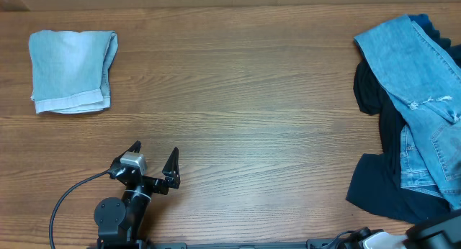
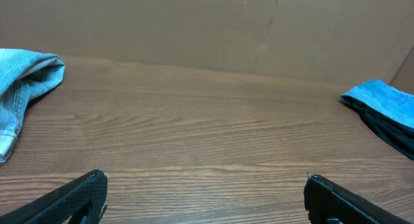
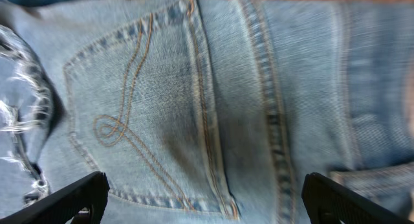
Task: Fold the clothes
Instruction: 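Grasp the jeans with the right gripper and lift them off the pile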
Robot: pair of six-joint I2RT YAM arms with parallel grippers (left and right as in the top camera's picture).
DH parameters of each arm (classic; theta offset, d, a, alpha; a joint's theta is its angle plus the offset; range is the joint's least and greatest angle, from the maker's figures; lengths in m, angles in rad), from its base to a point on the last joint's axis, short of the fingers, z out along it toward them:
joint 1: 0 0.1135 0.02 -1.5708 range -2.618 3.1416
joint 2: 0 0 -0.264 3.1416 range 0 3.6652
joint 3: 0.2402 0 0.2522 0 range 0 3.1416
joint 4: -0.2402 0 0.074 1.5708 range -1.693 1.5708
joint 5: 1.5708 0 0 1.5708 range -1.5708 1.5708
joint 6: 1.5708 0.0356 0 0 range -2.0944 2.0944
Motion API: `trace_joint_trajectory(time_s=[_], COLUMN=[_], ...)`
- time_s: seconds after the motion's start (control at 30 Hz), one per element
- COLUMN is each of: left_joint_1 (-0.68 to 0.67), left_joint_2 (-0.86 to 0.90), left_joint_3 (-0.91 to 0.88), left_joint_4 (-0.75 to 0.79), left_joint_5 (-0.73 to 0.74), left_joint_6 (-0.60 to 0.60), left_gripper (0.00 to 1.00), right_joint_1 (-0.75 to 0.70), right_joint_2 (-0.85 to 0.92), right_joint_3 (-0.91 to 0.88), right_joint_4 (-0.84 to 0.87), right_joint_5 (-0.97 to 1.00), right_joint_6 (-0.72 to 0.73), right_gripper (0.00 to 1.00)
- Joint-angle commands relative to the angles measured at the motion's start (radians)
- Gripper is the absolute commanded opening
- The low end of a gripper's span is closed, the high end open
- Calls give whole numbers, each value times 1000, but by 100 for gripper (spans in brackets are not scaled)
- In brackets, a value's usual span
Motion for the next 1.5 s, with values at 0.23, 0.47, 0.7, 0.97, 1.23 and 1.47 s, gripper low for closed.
trace_joint_trajectory(time_s=[0.23, 0.47, 0.7, 0.97, 1.23, 1.47], left_joint_1=[3, 3, 3, 3, 3, 3], left_joint_2=[-5, -5, -5, -5, -5, -5], left_joint_3=[-6, -6, -6, -6, -6, -6], left_joint_4=[3, 3, 3, 3, 3, 3], left_joint_5=[3, 3, 3, 3, 3, 3], left_joint_6=[-13, -13, -13, -13, -13, -13], left_gripper=[100, 100, 100, 100, 100, 100], right_joint_1=[222, 220, 223, 222, 288, 897], right_joint_2=[257, 254, 254, 253, 222, 220], right_joint_3=[3, 461, 1007, 1073, 1218, 1577], right_joint_4=[149, -267, -536, -576, -509, -489], right_joint_5=[63, 90, 93, 84, -231, -325], right_joint_6=[-23, -3, -5, -10, -5, -53], right_gripper=[9, 4, 5, 4, 4, 4])
